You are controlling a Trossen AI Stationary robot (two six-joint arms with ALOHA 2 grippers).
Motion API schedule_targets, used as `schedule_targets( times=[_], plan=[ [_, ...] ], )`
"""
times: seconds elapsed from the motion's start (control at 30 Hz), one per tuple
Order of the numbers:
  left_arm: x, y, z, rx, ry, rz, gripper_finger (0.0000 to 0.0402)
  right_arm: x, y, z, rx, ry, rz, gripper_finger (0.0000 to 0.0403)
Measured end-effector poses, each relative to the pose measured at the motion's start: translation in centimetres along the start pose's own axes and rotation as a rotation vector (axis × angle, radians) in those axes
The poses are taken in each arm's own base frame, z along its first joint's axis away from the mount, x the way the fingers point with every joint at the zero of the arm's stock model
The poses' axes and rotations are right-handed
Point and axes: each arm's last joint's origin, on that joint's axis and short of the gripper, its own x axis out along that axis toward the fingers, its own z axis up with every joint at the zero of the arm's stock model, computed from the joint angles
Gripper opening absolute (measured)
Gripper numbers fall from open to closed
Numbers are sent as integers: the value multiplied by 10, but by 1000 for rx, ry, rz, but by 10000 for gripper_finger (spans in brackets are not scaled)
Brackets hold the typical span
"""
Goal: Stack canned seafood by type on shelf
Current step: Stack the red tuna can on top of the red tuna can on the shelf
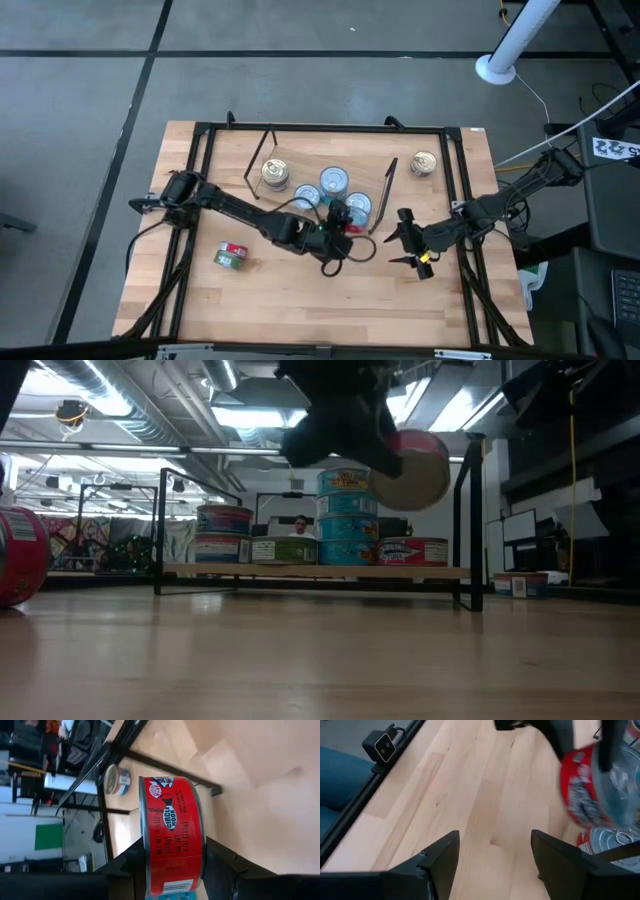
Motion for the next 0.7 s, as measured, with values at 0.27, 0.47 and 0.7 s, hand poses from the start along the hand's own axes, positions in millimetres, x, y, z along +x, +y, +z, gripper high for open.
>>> schedule_targets(
  times=[0.27,0.47,0.7],
  plan=[
    [24,14,-11,-52,30,37,138,0,0,0,0,1,-1,246],
    [36,17,-17,-67,32,18,138,0,0,0,-1,1,-5,246],
    [46,15,-18,-81,29,27,139,0,-1,0,-2,0,-21,246]
  ],
)
